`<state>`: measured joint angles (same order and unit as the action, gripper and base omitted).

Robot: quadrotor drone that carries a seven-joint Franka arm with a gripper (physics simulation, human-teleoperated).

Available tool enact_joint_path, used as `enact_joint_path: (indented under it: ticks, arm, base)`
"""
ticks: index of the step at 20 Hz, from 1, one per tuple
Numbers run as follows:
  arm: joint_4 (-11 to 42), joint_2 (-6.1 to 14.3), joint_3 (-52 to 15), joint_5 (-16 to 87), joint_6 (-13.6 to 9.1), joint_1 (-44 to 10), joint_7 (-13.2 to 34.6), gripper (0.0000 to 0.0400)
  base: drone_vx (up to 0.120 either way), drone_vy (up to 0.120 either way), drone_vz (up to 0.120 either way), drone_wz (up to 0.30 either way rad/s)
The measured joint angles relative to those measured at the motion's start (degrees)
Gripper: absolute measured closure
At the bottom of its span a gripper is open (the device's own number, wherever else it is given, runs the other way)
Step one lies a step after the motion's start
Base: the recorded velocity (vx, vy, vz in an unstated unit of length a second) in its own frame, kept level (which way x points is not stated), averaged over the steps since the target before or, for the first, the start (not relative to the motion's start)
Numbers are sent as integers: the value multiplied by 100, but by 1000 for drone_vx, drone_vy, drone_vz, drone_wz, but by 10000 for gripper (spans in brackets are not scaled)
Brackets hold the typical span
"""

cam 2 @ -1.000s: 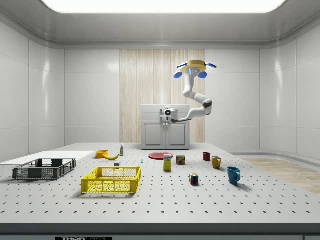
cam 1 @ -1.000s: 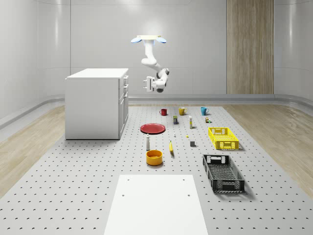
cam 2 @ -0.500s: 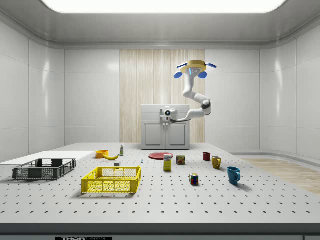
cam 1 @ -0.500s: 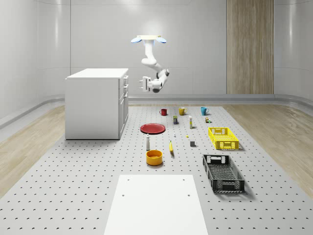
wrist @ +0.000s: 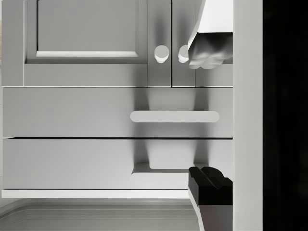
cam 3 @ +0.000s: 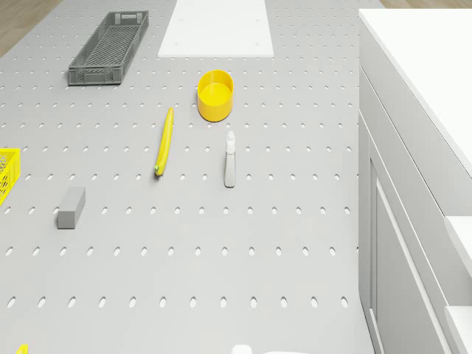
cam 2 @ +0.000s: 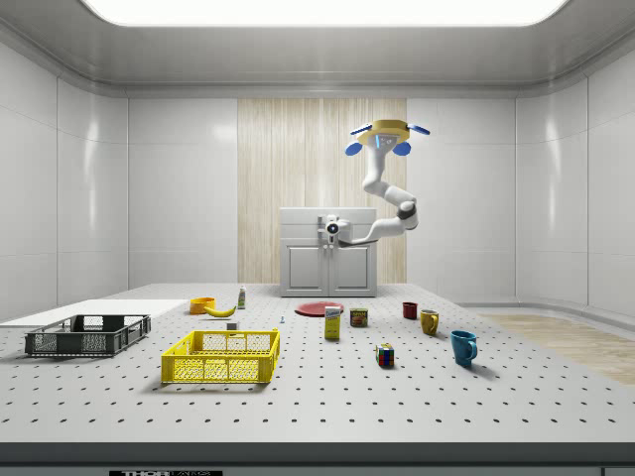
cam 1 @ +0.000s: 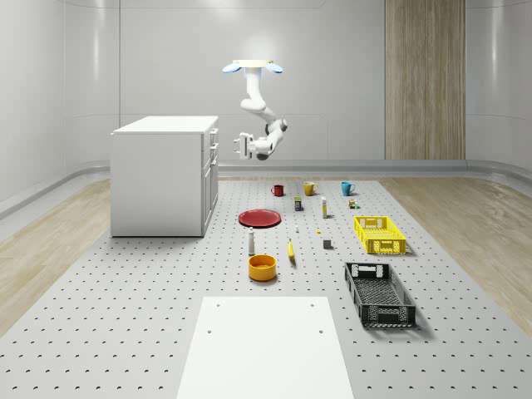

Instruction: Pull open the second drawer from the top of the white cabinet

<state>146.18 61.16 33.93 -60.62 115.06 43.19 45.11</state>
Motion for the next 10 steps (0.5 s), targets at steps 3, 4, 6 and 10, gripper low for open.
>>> enact_joint_path:
  ticks: [3,4,6,10]
  arm:
    - [-4,-72,-139,-151,126,61,-31,100]
    - [-3,-99,-189,-208,174,83,-48,100]
    - [1,-161,-293,-332,274,130,-88,100]
    - [2,-306,-513,-607,483,231,-192,100]
  base:
    - [0,0,0,0]
    - [0,0,0,0]
    - [0,0,0,0]
    - [0,0,0,0]
